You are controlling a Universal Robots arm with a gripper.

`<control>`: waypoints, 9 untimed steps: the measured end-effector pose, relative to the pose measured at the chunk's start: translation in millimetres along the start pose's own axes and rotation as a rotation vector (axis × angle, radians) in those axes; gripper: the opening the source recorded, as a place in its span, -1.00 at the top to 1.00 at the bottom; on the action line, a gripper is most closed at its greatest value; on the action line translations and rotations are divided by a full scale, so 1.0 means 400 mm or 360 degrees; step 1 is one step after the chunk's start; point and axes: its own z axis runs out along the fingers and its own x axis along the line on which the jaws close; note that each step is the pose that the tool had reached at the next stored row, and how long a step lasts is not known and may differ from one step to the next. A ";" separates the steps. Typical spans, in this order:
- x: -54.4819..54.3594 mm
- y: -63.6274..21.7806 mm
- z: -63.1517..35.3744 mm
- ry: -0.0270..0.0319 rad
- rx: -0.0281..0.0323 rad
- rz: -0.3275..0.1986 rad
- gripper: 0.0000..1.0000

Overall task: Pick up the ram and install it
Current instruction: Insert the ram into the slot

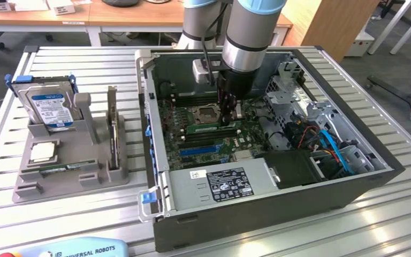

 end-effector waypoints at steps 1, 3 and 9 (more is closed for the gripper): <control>0.000 0.000 0.000 -0.00007 0.00002 0.0000 0.76; 0.000 0.000 0.000 -0.00057 0.00019 0.0000 0.76; 0.000 0.000 0.001 -0.00054 -0.00006 0.0001 0.76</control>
